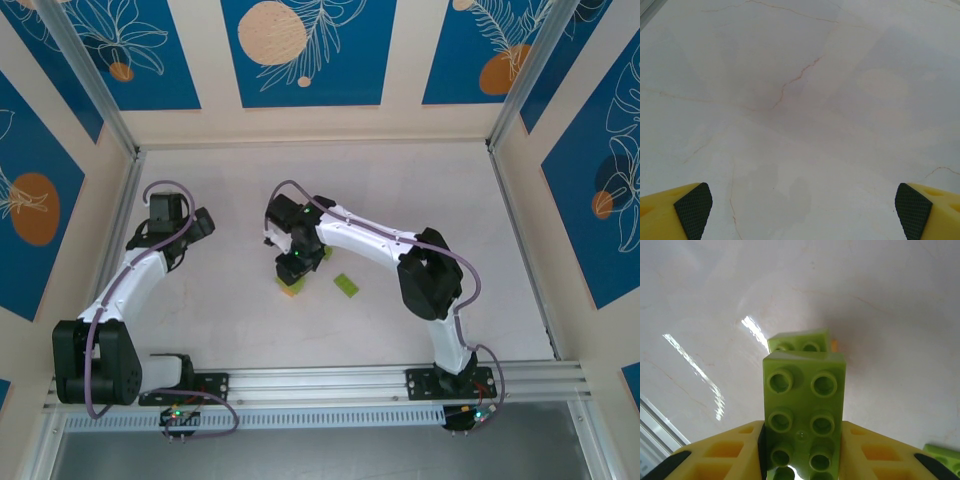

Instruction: Assemble a carrot with lego

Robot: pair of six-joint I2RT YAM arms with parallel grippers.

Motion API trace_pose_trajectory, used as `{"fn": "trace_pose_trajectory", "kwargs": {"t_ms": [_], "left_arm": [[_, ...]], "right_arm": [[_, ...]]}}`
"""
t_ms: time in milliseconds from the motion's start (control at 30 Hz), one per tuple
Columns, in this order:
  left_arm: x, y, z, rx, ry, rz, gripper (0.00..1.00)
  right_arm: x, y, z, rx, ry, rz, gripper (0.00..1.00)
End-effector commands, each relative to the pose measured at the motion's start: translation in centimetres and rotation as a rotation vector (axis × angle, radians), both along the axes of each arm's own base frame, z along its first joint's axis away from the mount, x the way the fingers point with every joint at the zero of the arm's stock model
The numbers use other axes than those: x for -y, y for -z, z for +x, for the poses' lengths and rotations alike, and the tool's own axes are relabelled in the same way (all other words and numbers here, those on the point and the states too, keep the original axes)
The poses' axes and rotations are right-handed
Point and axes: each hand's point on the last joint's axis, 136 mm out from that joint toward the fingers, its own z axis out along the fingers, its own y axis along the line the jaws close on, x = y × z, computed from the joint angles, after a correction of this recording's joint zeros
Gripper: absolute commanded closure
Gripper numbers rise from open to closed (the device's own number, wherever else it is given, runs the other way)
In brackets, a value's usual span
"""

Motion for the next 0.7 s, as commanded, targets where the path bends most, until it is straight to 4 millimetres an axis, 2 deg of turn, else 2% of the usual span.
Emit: {"fn": "trace_pose_trajectory", "kwargs": {"t_ms": [0, 267, 467, 667], "left_arm": [[0.0, -1.2, 0.1, 0.019, 0.006, -0.011, 0.03], [0.3, -1.2, 0.1, 0.028, 0.026, -0.022, 0.03], [5.0, -3.5, 0.4, 0.207, 0.251, -0.125, 0.05], [7.1, -4.1, -1.1, 0.261, 0.343, -0.078, 0.05]], "right_arm": [[-0.9, -1.2, -0.5, -0.008, 0.012, 0.057, 0.63], [-0.8, -0.5, -0.7, -0.023, -0.003, 0.035, 0.64], [-0.7, -0.1, -1.1, -0.036, -0.013, 0.027, 0.64], [-0.7, 0.3, -1.4, -0.050, -0.020, 0.018, 0.64]]}}
